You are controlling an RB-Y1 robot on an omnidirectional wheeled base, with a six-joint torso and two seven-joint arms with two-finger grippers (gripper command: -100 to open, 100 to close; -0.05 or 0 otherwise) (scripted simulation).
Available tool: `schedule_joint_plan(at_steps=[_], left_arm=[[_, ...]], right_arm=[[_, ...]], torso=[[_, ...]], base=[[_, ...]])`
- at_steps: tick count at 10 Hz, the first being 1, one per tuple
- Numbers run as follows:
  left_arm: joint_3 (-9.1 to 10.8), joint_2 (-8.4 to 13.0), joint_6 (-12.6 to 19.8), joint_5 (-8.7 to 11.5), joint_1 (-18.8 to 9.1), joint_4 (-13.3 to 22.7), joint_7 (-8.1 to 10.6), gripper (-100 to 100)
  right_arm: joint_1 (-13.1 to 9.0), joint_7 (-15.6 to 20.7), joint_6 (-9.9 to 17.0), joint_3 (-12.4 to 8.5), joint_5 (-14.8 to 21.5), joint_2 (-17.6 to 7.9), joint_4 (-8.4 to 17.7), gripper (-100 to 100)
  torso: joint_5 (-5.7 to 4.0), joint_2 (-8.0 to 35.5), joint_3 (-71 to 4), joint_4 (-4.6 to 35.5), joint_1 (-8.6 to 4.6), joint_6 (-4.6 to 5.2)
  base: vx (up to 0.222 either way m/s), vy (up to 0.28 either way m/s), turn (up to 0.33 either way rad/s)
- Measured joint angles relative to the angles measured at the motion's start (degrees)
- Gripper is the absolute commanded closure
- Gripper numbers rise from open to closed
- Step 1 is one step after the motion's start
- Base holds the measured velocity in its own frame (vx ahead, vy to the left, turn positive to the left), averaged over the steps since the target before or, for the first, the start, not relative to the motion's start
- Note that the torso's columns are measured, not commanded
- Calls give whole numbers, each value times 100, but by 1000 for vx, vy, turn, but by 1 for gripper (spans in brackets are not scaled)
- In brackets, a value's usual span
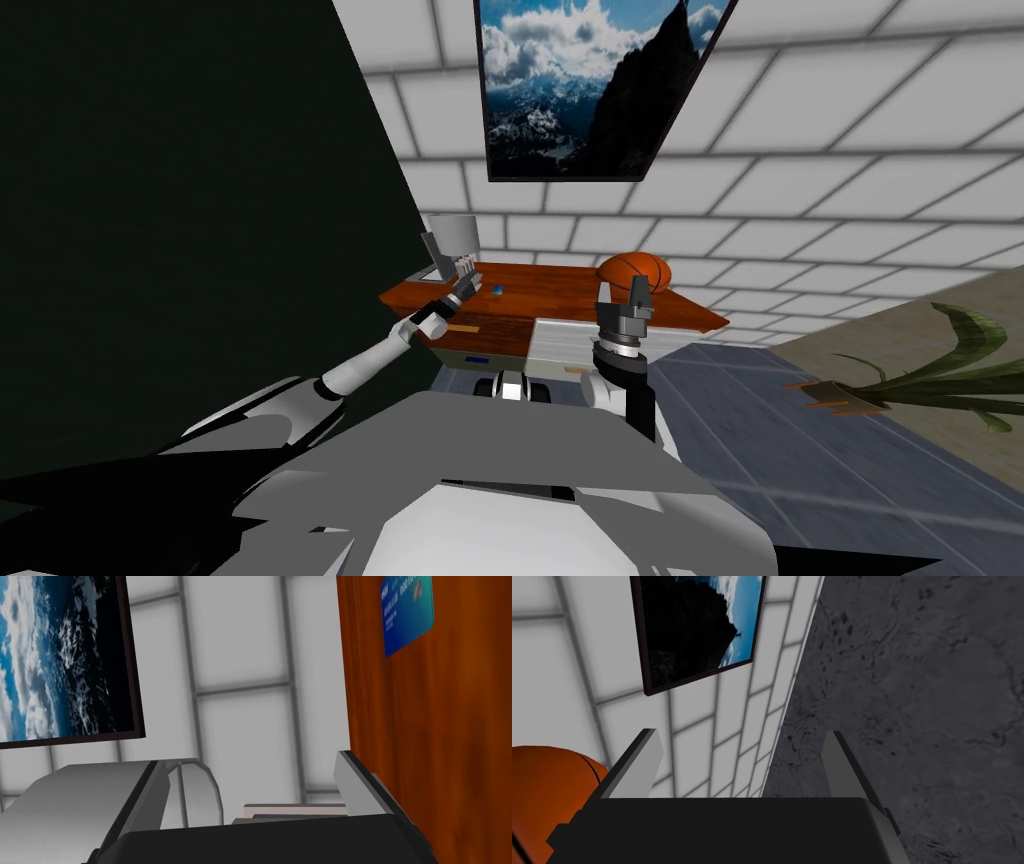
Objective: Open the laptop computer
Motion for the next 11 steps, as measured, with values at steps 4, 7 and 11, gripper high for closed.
schedule_joint_plan(at_steps=[4, 7, 11], left_arm=[[-99, 607, 239, 366, -357, 463, -33, -100], [-221, 1105, 529, 669, -785, 995, -75, -100], [-241, 1608, 891, 947, -1096, 1442, -157, -100]], right_arm=[[0, 0, 0, 0, 0, 0, 0, 0], [0, 0, 0, 0, 0, 0, 0, 0], [0, 0, 0, 0, 0, 0, 0, 0]], torso=[[2, 2, 2, 1, 8, -1], [4, -17, -11, -4, 18, 0], [-2, -2, -2, 7, 14, -11]], base=[[3, -84, -24], [-5, -92, -9], [2, -87, -9]])
